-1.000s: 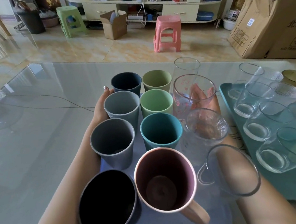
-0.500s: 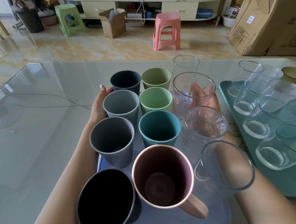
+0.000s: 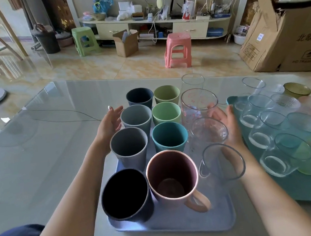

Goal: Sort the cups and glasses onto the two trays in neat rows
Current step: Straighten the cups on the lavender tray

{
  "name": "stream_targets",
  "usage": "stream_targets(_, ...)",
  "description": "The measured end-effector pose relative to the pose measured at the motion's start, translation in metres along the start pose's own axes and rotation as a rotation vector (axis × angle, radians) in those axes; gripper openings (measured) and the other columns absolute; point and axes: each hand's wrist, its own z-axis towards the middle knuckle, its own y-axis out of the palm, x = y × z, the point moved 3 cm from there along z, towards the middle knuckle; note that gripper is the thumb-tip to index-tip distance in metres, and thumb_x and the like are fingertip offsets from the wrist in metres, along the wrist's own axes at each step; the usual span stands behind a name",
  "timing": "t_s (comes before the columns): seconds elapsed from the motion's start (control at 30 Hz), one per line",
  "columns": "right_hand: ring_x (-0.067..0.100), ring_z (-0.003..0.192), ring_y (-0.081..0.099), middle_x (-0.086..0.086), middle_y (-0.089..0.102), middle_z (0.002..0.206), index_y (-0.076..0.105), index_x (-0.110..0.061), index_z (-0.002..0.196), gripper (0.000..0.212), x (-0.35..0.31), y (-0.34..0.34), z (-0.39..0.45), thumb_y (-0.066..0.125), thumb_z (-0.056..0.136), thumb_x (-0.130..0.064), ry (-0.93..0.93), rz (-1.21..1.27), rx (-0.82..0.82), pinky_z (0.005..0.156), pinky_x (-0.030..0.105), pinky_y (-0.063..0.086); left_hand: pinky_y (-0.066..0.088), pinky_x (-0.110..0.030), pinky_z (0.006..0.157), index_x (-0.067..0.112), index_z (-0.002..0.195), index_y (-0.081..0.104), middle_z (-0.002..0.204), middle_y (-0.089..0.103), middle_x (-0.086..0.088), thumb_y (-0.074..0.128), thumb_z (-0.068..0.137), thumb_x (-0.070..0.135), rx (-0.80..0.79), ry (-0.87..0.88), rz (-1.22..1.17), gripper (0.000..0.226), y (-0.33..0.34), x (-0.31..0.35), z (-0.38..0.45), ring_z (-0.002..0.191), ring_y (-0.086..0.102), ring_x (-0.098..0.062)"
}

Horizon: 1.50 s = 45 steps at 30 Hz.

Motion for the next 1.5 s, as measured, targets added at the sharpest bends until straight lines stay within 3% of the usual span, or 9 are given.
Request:
stream_targets(0.07,0.007,0.086,0.070,-0.009,0.074,0.093,0.061,-0.019,0.105,0.057,-0.003,-0.001,-0.008,0.014,0.097,-0.052,-0.019,-0.012,-0.067,0.069,0.023,0.056,0.022,-0.046,0.117,0.017,0.133,0.047,0.144,0.045,-0.003,0.028,0.098,0.046,0.015,0.030,0.079,0.048,-0.004,0.006,-0.012,0.135,0.038,-0.023)
stream_targets(0.17,0.013,0.130,0.045,-0.005,0.051,0.139,0.049,-0.022,0.133,0.083,-0.017,0.002,-0.025,0.032,0.076,-0.079,-0.067,-0.205,-0.076,0.109,0.038,0.035,0.036,-0.039,0.103,0.019,0.126,0.051,0.125,0.053,0.002,0.036,0.099,0.034,0.032,0.111,0.200,0.035,0.001,0.028,-0.036,0.114,0.050,-0.018)
stream_targets(0.23,0.012,0.133,0.037,-0.006,0.041,0.146,0.046,-0.031,0.133,0.085,-0.027,0.001,-0.031,0.039,0.067,-0.084,-0.111,-0.268,-0.068,0.111,0.036,0.028,0.042,-0.033,0.088,0.020,0.105,0.058,0.101,0.058,0.001,0.043,0.096,0.019,0.050,0.170,0.250,0.017,0.002,0.043,-0.050,0.093,0.054,-0.016)
stream_targets(0.33,0.008,0.115,0.053,-0.005,0.059,0.123,0.057,-0.024,0.118,0.033,-0.055,0.006,-0.050,0.049,0.091,-0.042,-0.334,-0.437,0.045,0.096,0.028,0.038,0.043,-0.024,0.061,0.015,0.076,0.055,0.071,0.051,-0.003,0.044,0.086,-0.002,0.072,0.244,0.346,0.023,-0.001,0.063,-0.071,0.064,0.049,-0.015)
stream_targets(0.43,-0.009,0.090,0.056,-0.015,0.063,0.096,0.063,-0.017,0.102,0.017,-0.081,0.023,-0.077,0.053,0.091,-0.010,-0.671,-0.649,0.059,0.085,0.014,0.043,0.029,-0.019,0.045,0.014,0.070,0.054,0.059,0.046,-0.001,0.050,0.084,0.003,0.002,0.227,0.558,0.019,0.002,0.079,-0.097,0.051,0.039,-0.013)
stream_targets(0.6,0.001,0.091,0.055,-0.011,0.069,0.095,0.071,-0.021,0.096,0.018,-0.090,0.087,-0.130,0.065,0.083,-0.011,-0.889,-1.061,-0.389,0.089,0.006,0.035,0.029,-0.019,0.045,0.012,0.080,0.057,0.059,0.047,0.003,0.064,0.085,0.024,-0.335,-0.020,1.047,0.015,0.008,0.085,-0.129,0.051,0.038,-0.009)
stream_targets(0.73,0.011,0.104,0.055,-0.012,0.070,0.102,0.071,-0.033,0.100,0.018,-0.059,0.122,-0.152,0.063,0.084,-0.027,-0.806,-1.447,-0.795,0.100,0.036,0.032,0.036,-0.019,0.048,0.014,0.086,0.062,0.068,0.054,0.004,0.073,0.078,0.026,-0.427,-0.100,1.191,0.018,0.009,0.072,-0.137,0.060,0.045,-0.011)
stream_targets(1.23,0.021,0.100,0.059,0.002,0.069,0.093,0.066,-0.017,0.097,0.041,-0.040,0.109,-0.180,0.041,0.093,-0.049,-0.715,-2.002,-0.680,0.115,0.039,0.012,0.054,-0.021,0.052,0.013,0.081,0.075,0.063,0.072,0.008,0.076,0.075,0.018,-0.348,-0.072,1.230,0.008,0.011,0.068,-0.137,0.065,0.072,-0.009)
stream_targets(1.5,0.029,0.131,0.041,0.011,0.067,0.112,0.067,-0.012,0.105,0.035,-0.032,0.105,-0.183,0.045,0.095,-0.038,-0.722,-1.984,-0.699,0.118,0.032,0.007,0.051,-0.018,0.046,0.006,0.075,0.075,0.069,0.072,-0.010,0.074,0.072,0.009,-0.159,0.128,1.211,0.004,0.009,0.075,-0.135,0.062,0.068,-0.018)
